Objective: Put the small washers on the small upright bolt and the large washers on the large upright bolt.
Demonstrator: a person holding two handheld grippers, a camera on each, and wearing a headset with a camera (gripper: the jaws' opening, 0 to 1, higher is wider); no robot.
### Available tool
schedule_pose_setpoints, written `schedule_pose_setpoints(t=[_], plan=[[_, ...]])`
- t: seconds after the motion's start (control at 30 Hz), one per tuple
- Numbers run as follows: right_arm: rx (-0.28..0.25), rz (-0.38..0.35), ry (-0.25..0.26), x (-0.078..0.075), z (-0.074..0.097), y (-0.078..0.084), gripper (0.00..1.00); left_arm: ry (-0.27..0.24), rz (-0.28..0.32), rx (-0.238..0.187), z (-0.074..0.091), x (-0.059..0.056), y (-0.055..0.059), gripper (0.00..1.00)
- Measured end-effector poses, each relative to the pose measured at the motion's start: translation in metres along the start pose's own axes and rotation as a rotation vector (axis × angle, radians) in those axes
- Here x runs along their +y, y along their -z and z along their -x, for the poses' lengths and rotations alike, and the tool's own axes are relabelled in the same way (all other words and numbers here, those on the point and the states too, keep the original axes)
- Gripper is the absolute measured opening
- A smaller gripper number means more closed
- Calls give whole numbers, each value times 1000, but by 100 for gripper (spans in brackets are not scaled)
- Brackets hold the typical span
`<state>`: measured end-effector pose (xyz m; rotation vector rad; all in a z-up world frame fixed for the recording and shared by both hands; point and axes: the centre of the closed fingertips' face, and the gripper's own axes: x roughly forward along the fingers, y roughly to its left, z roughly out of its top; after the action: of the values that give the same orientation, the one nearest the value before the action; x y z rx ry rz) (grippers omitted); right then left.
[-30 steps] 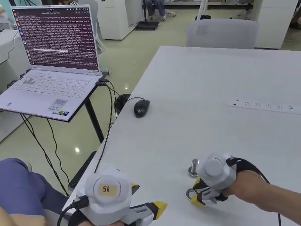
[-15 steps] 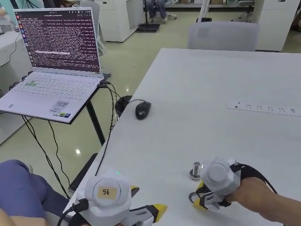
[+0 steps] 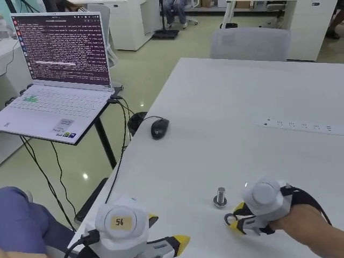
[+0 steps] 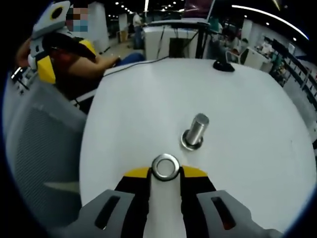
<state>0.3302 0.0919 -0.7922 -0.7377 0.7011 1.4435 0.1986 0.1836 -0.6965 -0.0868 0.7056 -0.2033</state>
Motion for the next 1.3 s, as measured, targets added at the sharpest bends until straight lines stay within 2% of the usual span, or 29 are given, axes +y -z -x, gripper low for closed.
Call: schedule_pose_setpoints(t=[0.1,0.3,0.4,0.57,0.73,0.97,1.3], plan=[[-21,-16,20,-12,7,-6,24,1,3,-3,-1,0,-1,48],[-78,-27,56,-33,20,-30,24,2,3,0,-1,-1,0,49],[-106,-18,56,-36,21,-42,24,1,3,1,-1,-1,1,49],[-112,9,44,-35,14,-56,24,-3,7,1,-1,1,1,49],[-88,39,30,-32,5,-58,24,-8,9,2,1,2,2,49],[-69,41,20,-32,-2,-59,24,-12,14,2,1,4,3,49],[-21,36,10,-34,-14,-49,24,-12,20,2,0,5,4,48]])
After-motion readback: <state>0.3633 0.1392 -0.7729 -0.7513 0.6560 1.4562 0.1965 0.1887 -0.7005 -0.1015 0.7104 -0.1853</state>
